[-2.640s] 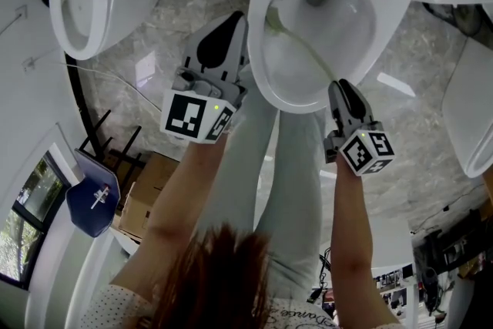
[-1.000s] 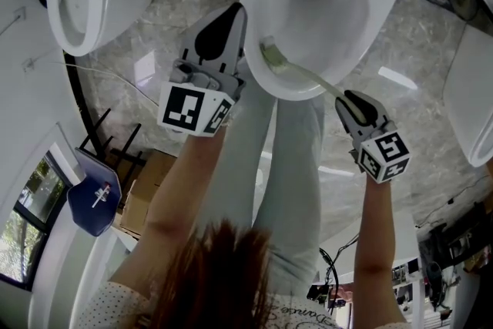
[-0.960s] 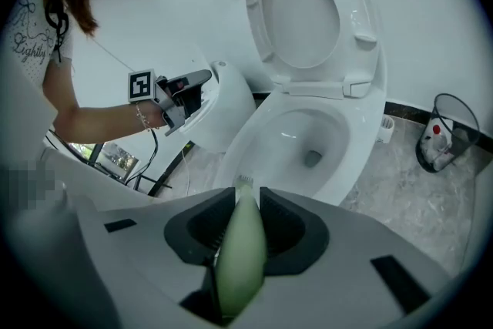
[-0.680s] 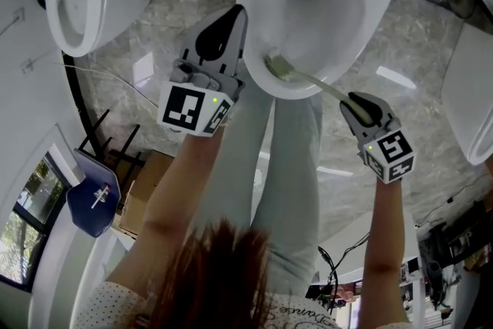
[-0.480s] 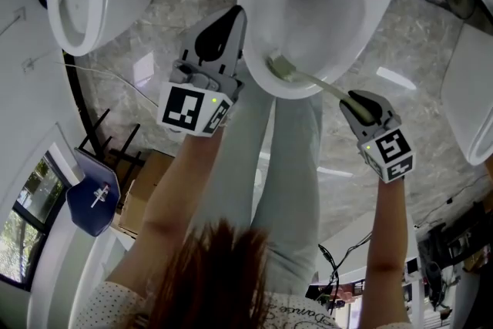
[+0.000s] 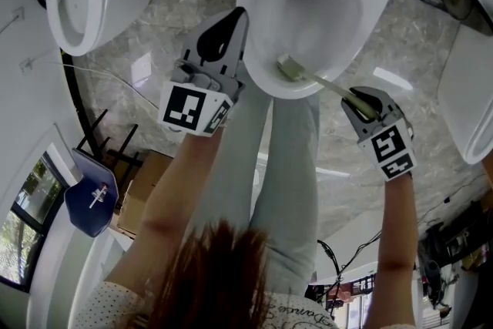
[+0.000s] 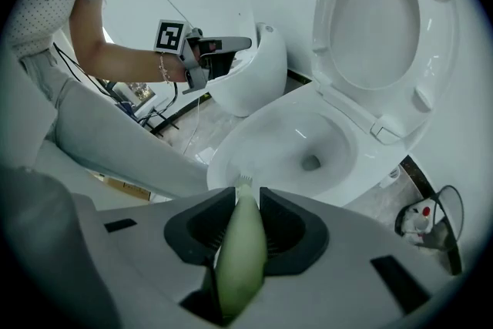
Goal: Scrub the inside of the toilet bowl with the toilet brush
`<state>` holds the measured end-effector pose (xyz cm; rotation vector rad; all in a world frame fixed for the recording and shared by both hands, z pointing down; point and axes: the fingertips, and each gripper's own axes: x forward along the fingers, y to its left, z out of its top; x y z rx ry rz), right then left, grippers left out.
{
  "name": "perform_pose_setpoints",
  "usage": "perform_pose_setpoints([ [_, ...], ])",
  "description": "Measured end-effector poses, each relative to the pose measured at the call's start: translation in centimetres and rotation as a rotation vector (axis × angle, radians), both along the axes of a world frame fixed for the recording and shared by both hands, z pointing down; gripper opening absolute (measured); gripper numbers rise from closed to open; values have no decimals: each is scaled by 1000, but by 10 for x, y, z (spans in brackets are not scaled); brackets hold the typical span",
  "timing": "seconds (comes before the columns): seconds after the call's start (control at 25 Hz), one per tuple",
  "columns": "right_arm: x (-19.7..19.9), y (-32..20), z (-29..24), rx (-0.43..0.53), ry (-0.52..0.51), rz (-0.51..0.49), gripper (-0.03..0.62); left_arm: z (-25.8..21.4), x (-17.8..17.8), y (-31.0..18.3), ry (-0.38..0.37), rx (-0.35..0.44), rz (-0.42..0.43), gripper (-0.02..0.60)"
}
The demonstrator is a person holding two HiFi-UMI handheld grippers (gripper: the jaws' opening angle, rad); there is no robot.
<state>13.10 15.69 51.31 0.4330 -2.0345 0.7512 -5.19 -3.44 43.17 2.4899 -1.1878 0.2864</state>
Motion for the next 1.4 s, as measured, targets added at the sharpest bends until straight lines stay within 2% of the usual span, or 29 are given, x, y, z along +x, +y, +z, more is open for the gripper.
perform_pose_setpoints([
  [0.44, 12, -21, 0, 12, 104, -92, 109, -5, 0, -5, 11, -4, 8, 2],
  [0.92, 13, -31, 2, 7, 155, -162, 109, -11, -11, -17, 8, -8, 5, 2],
  [1.4, 31, -66, 0, 69, 265, -239, 109, -15, -13, -25, 9, -14, 5, 2],
])
